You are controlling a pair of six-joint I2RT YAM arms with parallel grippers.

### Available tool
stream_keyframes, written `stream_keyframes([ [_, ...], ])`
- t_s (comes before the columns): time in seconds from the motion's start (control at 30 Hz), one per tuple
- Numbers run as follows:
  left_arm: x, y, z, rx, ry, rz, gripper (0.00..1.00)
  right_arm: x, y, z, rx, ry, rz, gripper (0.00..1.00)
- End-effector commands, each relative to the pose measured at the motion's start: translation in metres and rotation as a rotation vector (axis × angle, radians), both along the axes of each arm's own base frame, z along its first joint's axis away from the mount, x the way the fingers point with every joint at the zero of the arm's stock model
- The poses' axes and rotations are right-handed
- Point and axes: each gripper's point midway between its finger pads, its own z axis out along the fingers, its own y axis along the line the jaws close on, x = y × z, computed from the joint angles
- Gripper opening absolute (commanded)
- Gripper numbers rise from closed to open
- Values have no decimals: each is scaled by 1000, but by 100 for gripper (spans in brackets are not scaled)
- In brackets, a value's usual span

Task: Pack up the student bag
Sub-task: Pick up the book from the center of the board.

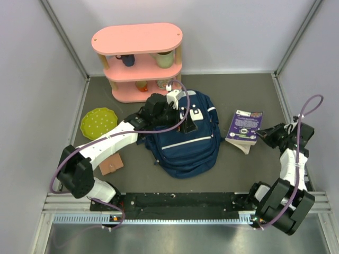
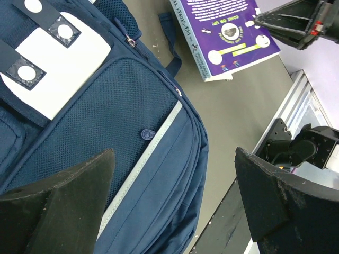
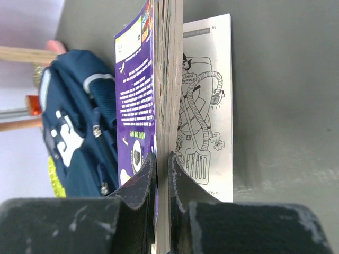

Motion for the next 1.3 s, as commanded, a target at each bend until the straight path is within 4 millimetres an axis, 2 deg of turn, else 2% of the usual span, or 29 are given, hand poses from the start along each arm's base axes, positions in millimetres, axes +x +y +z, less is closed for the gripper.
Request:
stream_keyframes([
  [0.0,13,-7,22,-49,-60,24,99,12,19,69,26,-213,95,0],
  [0.13,16,-8,27,-75,-61,44,99,7,37,103,84,-317,159,0],
  [0.23,17,-15,39,-146,-75,42,99,4,51,118,104,-365,219,0],
  [0.33,21,-22,46,-204,-74,40,99,4,78,126,127,-393,321,0],
  [0.37,22,-25,48,-223,-78,40,99,3,96,126,144,-390,385,0],
  [0.4,23,-28,43,-227,-51,42,98,3,104,124,145,-395,408,0],
  [0.47,24,-30,39,-231,-31,45,99,6,119,116,148,-378,427,0],
  [0.5,26,-29,35,-225,-16,61,99,0,138,105,170,-355,485,0],
  [0.57,24,-24,22,-203,5,80,98,0,152,97,176,-355,518,0],
  [0.6,23,-22,18,-193,12,90,99,-6,164,79,186,-308,545,0],
  [0.67,18,-16,-4,-156,55,110,99,-5,166,57,159,-273,535,0],
  [0.7,16,-13,-11,-143,69,115,99,-11,168,36,186,-223,537,0],
  [0.73,11,-8,-28,-119,96,123,98,-10,169,30,193,-225,538,0],
  [0.8,7,-4,-43,-107,134,140,99,-17,168,0,208,-155,526,0],
  [0.83,1,1,-58,-87,166,149,99,-18,168,-7,207,-143,522,0],
  [0.9,-5,4,-67,-93,203,165,99,-22,166,-23,199,-109,514,0],
  [0.93,-11,7,-77,-88,219,167,98,-22,166,-28,202,-95,513,0],
  [1.03,-23,16,-89,-88,254,196,99,-22,167,-36,211,-79,524,0],
  [1.07,-25,15,-83,-109,236,202,99,-21,168,-36,212,-85,528,0],
  [1.27,-33,15,-92,-93,281,247,99,-21,170,-43,194,-53,536,0],
])
